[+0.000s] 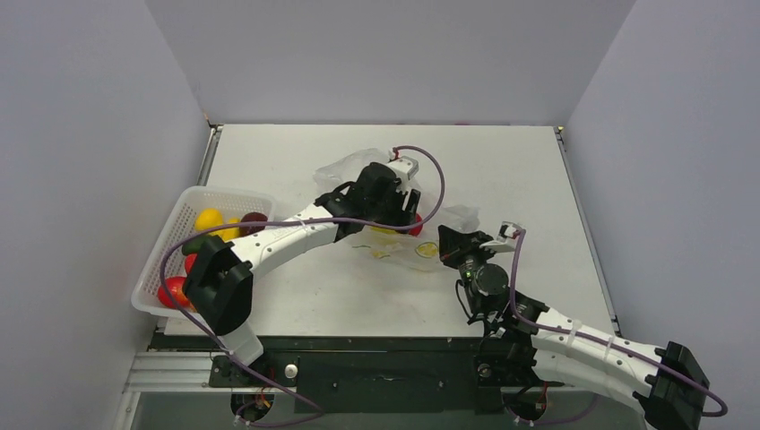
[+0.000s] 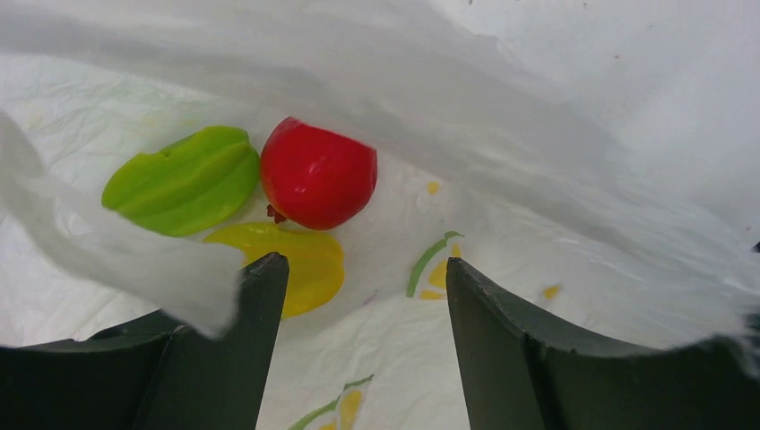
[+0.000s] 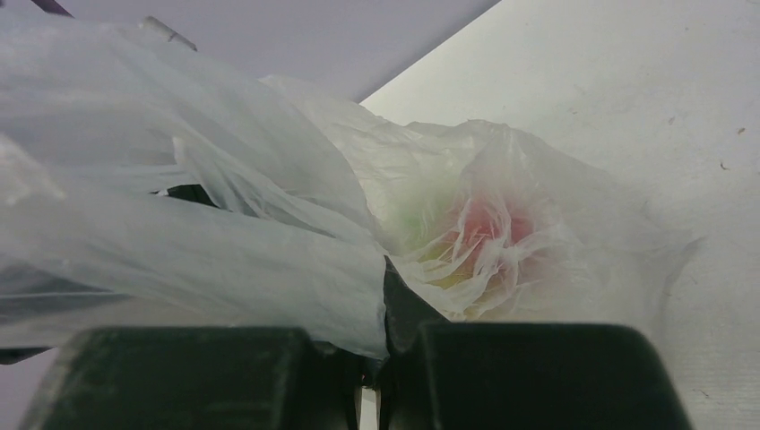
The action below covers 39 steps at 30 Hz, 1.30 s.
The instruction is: Take the fake fruits out of the plastic bag
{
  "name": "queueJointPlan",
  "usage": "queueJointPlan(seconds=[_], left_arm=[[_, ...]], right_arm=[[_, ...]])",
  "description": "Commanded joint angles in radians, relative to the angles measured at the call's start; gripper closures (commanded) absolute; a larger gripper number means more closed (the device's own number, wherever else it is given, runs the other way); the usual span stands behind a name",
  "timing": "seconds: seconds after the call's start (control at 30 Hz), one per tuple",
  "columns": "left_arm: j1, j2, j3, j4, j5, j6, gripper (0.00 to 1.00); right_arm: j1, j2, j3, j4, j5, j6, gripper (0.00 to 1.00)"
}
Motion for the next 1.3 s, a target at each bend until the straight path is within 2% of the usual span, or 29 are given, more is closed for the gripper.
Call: queueJointPlan(seconds=[0.0, 0.1, 0.2, 0.43, 0.47, 0.53, 0.67, 0.9, 1.27], left_arm=[[0.011, 0.036, 0.008, 0.083, -0.067, -0.049, 0.37], [0.008, 0.069, 0.023, 0.038, -0.113, -0.102, 0.37], [0.008, 0.060, -0.036, 0.083, -0.143, -0.172, 0.36], [0.006, 0.045, -0.058, 0.064, -0.200, -0.174, 0.36], [0.005, 0.043, -0.061, 0.060, -0.206, -0.171, 0.34], [0.004, 0.037, -0.078, 0.071, -0.203, -0.160, 0.20], [0.004, 0.038, -0.115, 0.087, -0.183, -0.143, 0.09], [-0.017, 0.072, -0.162, 0.114, -0.206, -0.116, 0.03], [-0.038, 0.194, -0.128, 0.143, -0.177, -0.116, 0.03]], right_arm=[[-0.027, -0.062, -0.025, 0.002, -0.022, 0.018, 1.00], [-0.060, -0.098, -0.023, -0.043, -0.065, -0.002, 1.00], [-0.100, -0.135, -0.026, -0.071, -0.087, -0.009, 1.00], [-0.129, -0.152, -0.048, -0.064, -0.095, 0.021, 1.00], [-0.130, -0.146, -0.046, -0.063, -0.097, 0.018, 1.00], [-0.129, -0.126, -0.048, -0.046, -0.104, 0.027, 1.00], [-0.129, -0.085, -0.044, -0.028, -0.124, 0.025, 1.00], [-0.129, -0.074, -0.012, -0.046, -0.129, 0.009, 1.00], [-0.129, -0.065, -0.020, -0.040, -0.135, 0.017, 1.00]])
